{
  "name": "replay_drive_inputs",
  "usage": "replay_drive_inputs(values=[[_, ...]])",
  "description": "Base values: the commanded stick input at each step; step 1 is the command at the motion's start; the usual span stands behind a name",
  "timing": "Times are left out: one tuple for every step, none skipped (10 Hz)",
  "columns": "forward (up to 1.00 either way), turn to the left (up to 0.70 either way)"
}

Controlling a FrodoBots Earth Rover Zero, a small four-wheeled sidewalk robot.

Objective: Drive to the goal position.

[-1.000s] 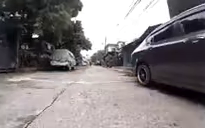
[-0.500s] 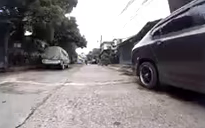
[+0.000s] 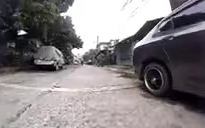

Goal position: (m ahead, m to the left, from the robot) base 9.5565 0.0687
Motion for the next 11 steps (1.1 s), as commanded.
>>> replay_drive_inputs(values=[[1.0, 0.0], [1.0, 0.0], [1.0, 0.0], [1.0, 0.0], [1.0, 0.0], [1.0, 0.0], [1.0, 0.0], [1.0, 0.0], [1.0, 0.0], [1.0, 0.0], [1.0, 0.0]])
